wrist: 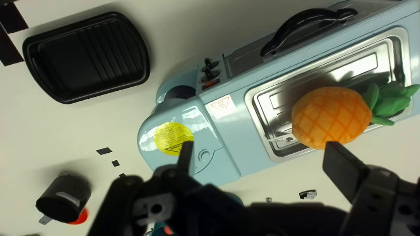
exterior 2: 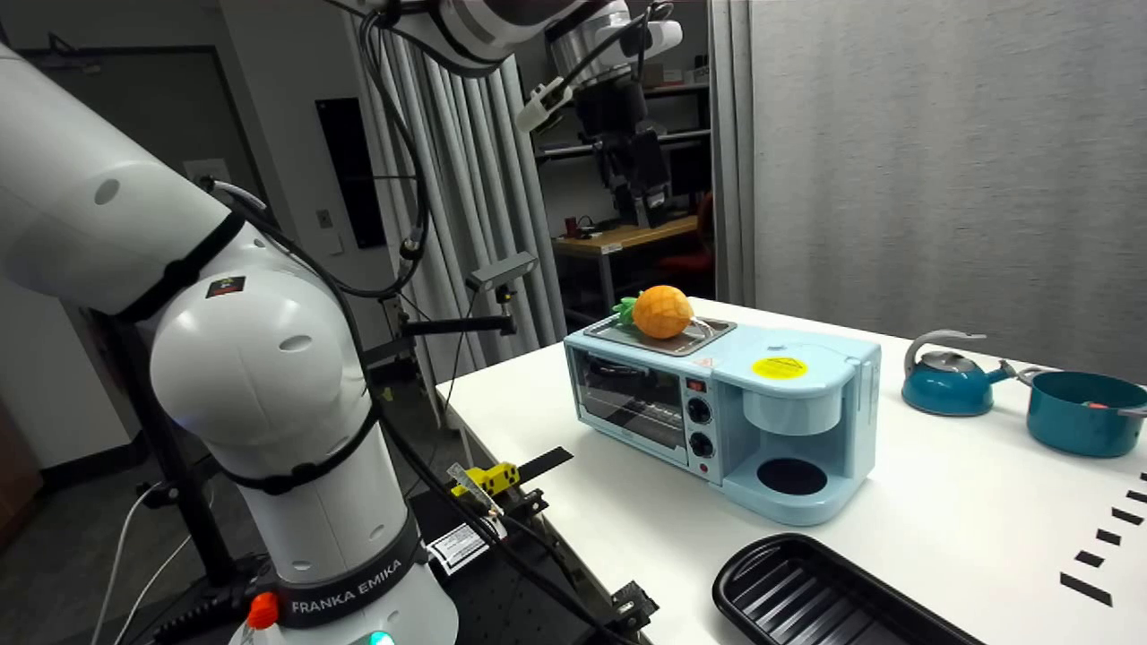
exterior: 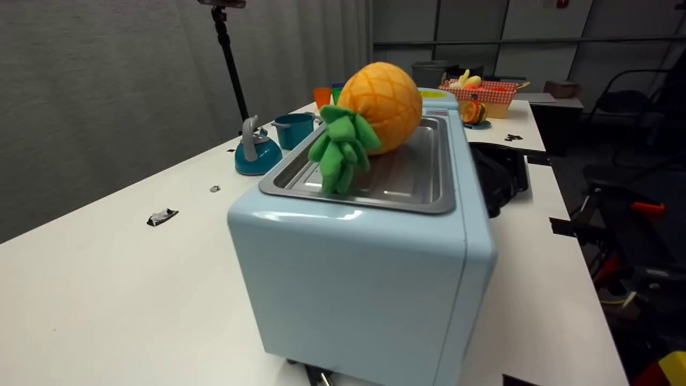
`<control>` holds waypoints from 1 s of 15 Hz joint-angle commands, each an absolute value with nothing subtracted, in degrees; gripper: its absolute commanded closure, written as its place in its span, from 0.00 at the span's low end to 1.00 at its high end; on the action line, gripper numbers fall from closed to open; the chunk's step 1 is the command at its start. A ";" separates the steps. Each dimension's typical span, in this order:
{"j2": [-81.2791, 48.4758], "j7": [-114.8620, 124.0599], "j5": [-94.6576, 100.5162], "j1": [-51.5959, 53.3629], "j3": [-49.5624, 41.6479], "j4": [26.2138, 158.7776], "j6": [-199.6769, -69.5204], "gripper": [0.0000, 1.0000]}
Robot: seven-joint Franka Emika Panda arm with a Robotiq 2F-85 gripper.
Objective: Press the button on the top right side of the breakfast marker to open the chamber on the right
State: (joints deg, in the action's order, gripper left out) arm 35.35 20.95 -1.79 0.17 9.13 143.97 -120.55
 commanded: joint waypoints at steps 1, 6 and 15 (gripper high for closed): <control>35.33 20.93 -1.79 0.16 9.12 143.83 -120.37 0.00; 29.98 20.86 -1.75 0.24 9.42 142.25 -120.17 0.00; 13.28 21.85 -0.94 0.32 9.15 134.43 -122.37 0.00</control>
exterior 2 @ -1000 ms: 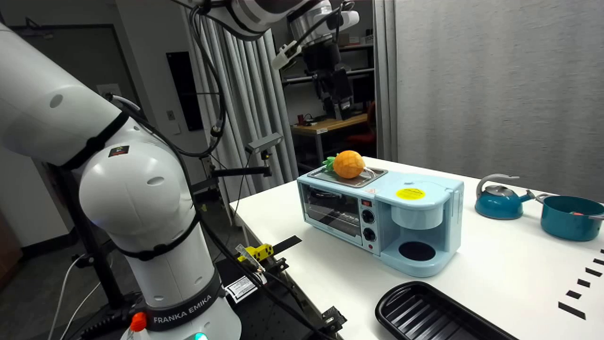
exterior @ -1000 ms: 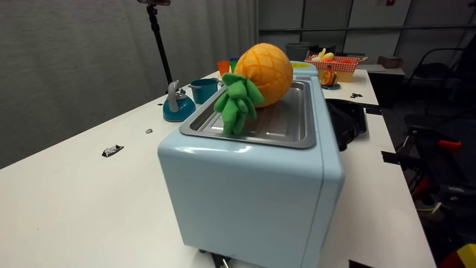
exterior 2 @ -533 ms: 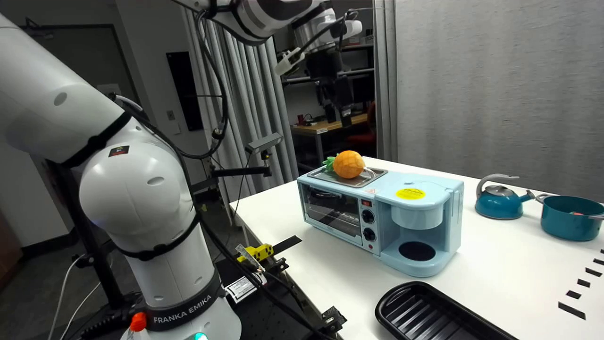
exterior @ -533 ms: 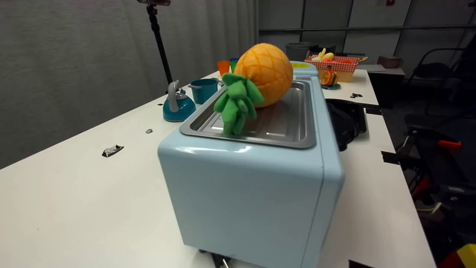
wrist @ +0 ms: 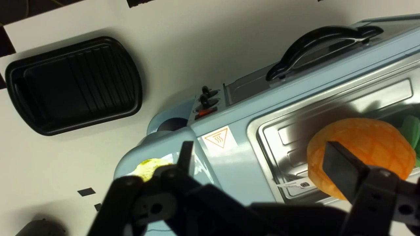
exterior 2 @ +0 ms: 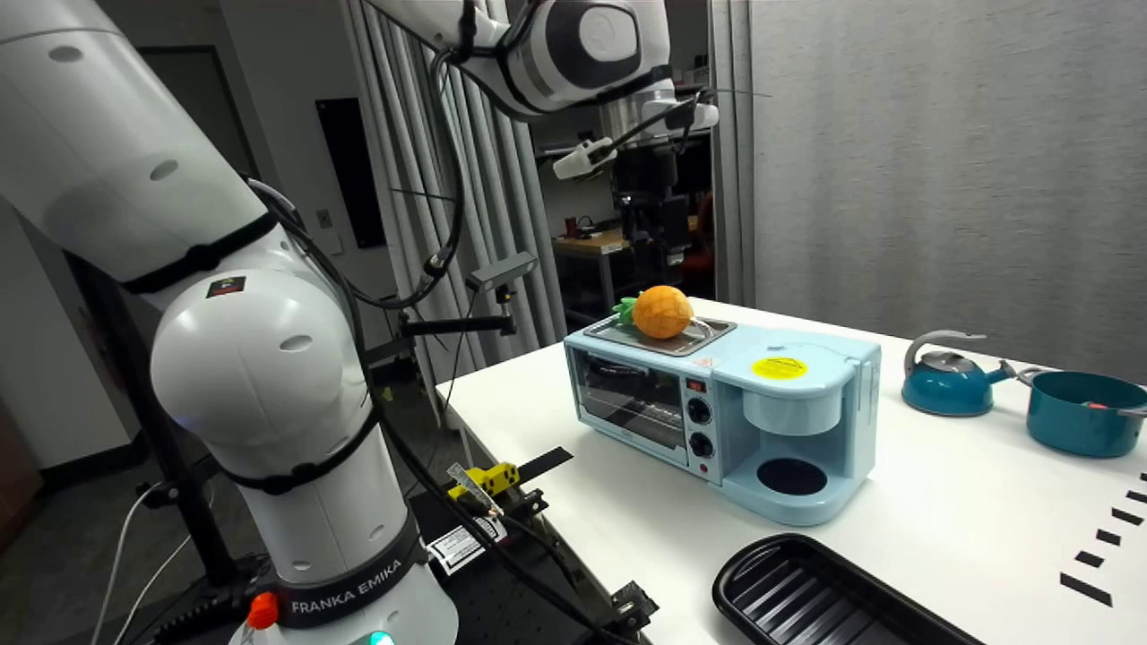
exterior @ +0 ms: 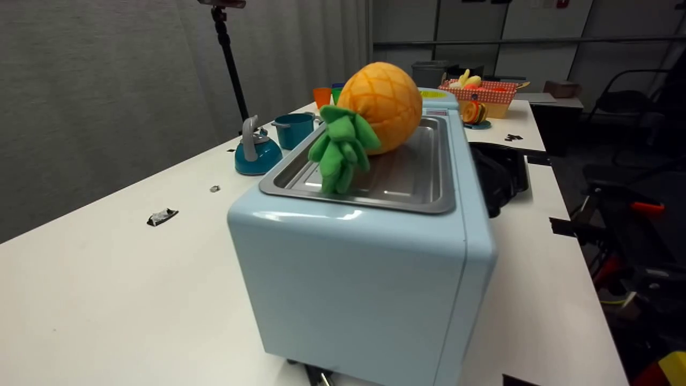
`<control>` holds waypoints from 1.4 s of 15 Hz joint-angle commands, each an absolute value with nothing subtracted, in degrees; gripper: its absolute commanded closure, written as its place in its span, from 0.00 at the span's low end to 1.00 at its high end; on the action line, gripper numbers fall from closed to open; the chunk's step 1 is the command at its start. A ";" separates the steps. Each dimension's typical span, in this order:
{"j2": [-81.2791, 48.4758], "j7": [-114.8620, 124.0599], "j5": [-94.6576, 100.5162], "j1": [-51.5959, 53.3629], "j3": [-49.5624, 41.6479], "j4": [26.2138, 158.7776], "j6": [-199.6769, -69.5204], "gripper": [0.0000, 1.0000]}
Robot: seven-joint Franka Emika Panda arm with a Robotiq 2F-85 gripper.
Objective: Press the button on the top right side of the breakfast marker to open the chamber on the right
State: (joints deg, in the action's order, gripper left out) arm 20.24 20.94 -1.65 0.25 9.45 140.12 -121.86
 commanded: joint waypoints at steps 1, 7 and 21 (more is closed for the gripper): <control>11.37 21.49 -1.00 0.47 8.86 132.90 -122.65 0.00; 0.89 20.33 0.57 0.51 6.25 122.09 -122.12 0.00; 2.22 21.60 2.25 1.16 5.56 126.50 -124.23 0.00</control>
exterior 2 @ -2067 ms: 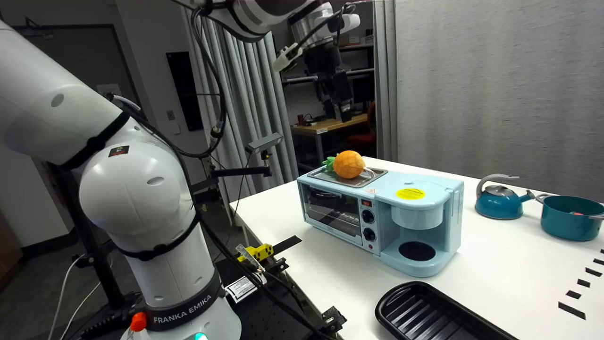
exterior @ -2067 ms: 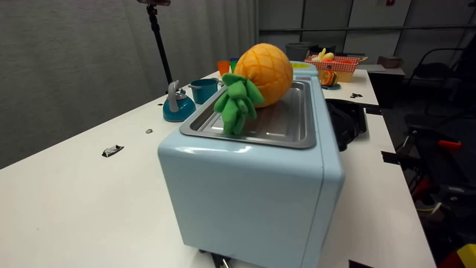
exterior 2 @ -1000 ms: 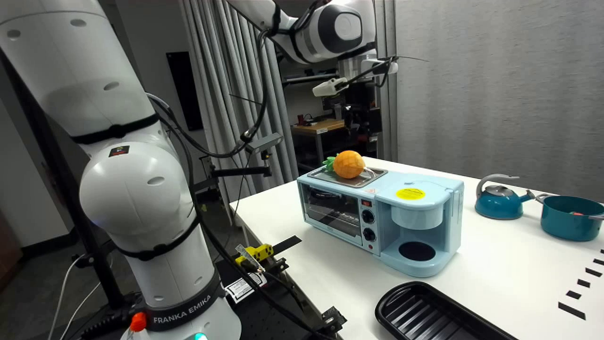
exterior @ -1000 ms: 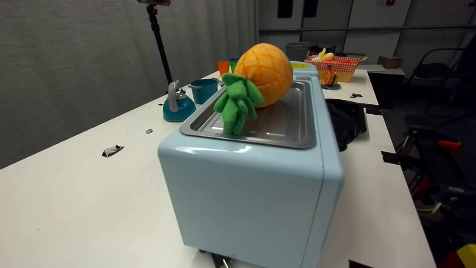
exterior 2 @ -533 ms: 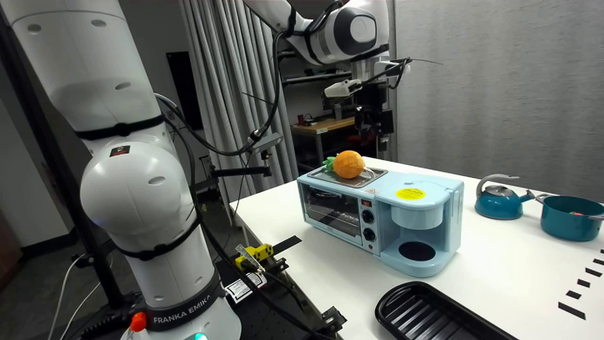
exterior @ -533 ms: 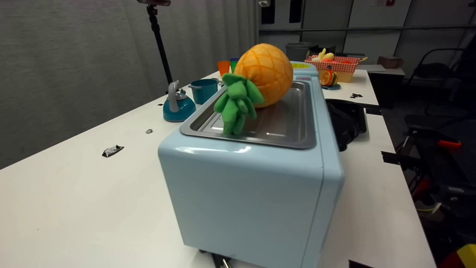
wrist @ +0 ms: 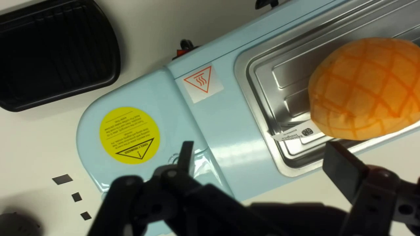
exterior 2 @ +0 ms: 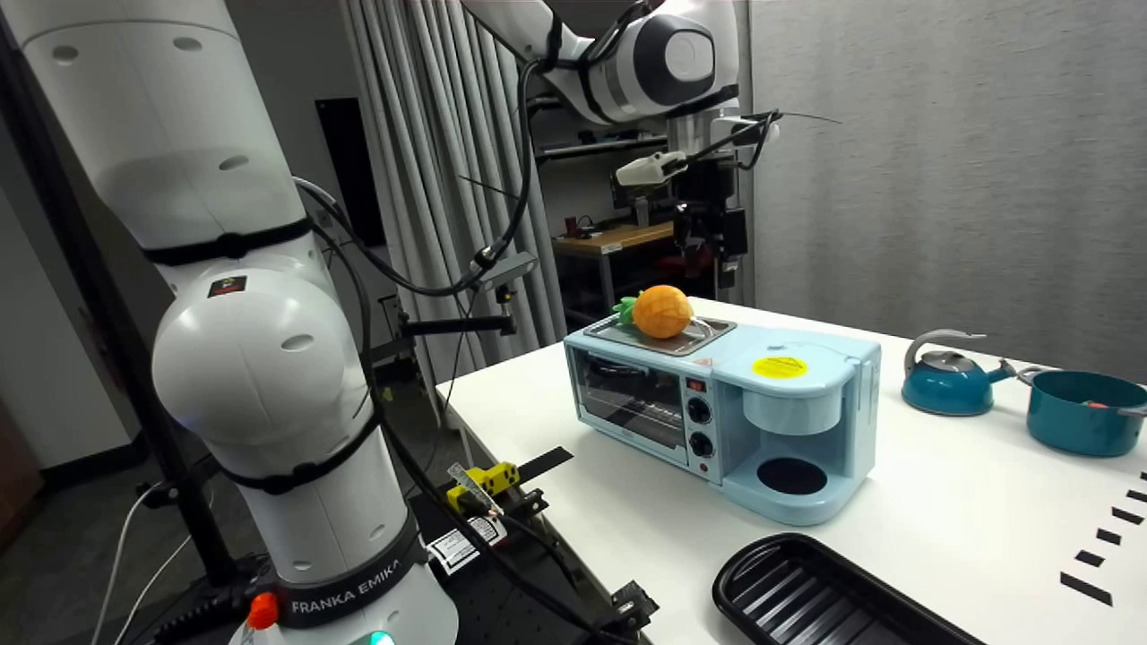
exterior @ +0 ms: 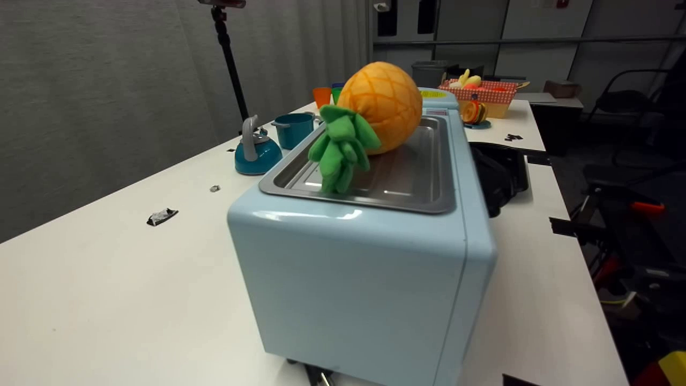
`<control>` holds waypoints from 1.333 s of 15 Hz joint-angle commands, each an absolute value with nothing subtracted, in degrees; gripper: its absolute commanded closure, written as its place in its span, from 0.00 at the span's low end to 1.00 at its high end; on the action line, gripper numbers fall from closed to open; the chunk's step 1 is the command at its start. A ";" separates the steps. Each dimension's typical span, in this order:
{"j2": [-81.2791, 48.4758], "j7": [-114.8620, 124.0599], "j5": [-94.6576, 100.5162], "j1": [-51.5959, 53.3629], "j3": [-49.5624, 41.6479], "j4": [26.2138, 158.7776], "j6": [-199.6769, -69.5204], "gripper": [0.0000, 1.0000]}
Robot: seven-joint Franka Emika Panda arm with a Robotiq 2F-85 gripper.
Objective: Press the button on the top right side of the breakfast marker to open the chamber on the right
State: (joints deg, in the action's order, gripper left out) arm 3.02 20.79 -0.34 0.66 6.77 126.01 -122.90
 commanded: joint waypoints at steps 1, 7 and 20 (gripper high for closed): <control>1.94 22.30 3.80 0.90 5.23 126.67 -124.95 0.00; -1.19 26.98 10.25 0.14 2.17 126.84 -132.14 0.00; -8.41 37.25 11.80 1.72 -0.43 121.18 -132.95 0.79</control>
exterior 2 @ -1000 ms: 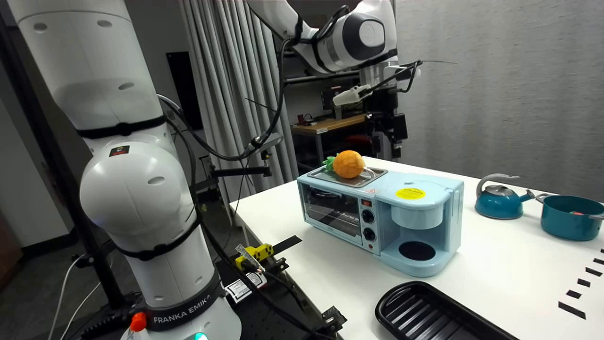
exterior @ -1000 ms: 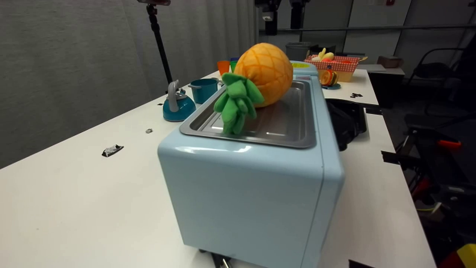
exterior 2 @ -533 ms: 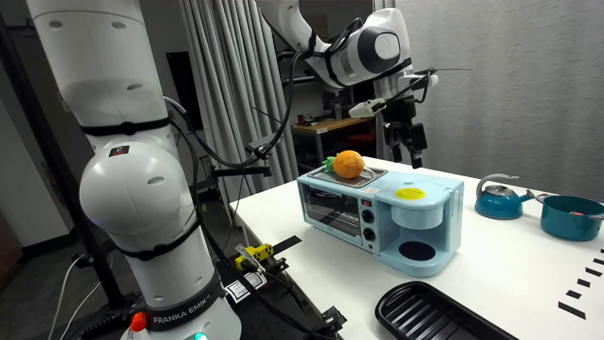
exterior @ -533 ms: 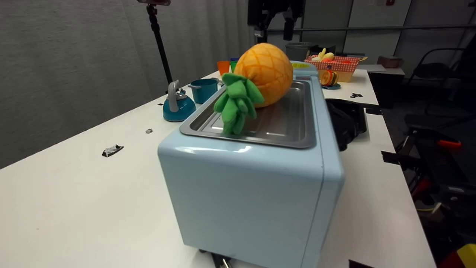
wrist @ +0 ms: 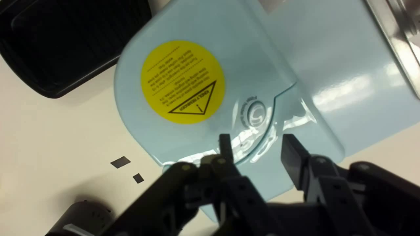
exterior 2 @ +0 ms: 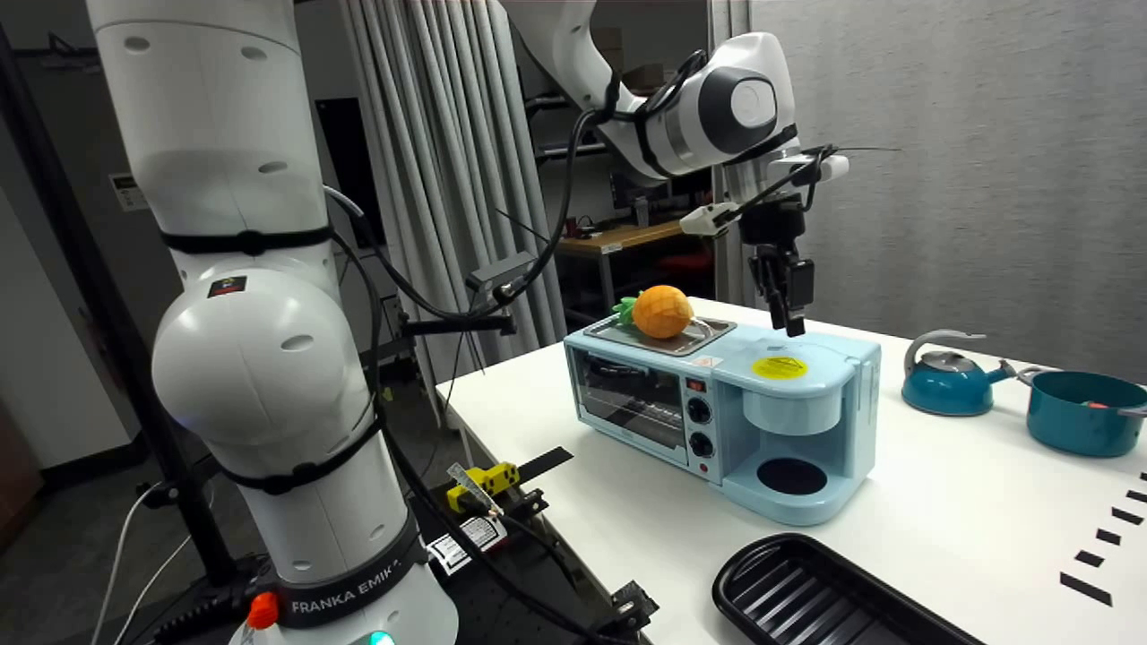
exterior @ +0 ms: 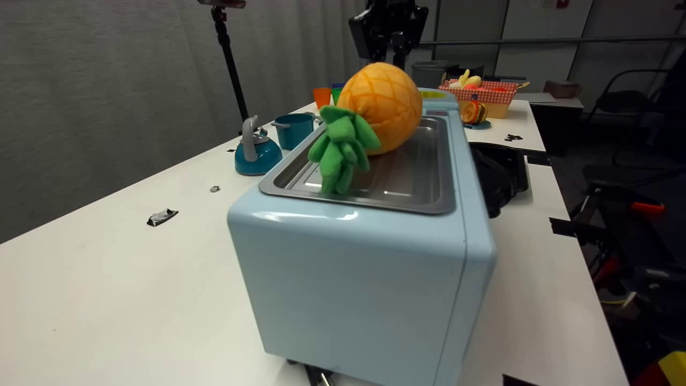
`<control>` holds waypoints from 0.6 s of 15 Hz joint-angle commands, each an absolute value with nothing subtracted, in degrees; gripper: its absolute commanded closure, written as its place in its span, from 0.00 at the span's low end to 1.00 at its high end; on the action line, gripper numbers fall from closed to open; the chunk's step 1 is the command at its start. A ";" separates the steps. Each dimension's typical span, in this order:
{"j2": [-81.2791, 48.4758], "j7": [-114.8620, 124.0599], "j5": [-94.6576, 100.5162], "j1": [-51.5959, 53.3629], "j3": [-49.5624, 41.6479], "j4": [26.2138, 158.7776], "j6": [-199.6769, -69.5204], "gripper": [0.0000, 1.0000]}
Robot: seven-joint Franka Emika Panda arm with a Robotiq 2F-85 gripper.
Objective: Press the button on the top right side of the breakfast marker to open the chamber on the right
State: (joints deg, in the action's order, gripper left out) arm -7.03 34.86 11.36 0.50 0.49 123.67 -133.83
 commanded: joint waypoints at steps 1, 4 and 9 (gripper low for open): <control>-8.19 37.38 11.49 1.86 -0.31 120.99 -132.54 0.86; -7.29 37.90 11.30 2.36 -0.03 121.35 -131.93 1.00; -7.01 38.98 11.83 2.81 -0.23 121.73 -130.99 1.00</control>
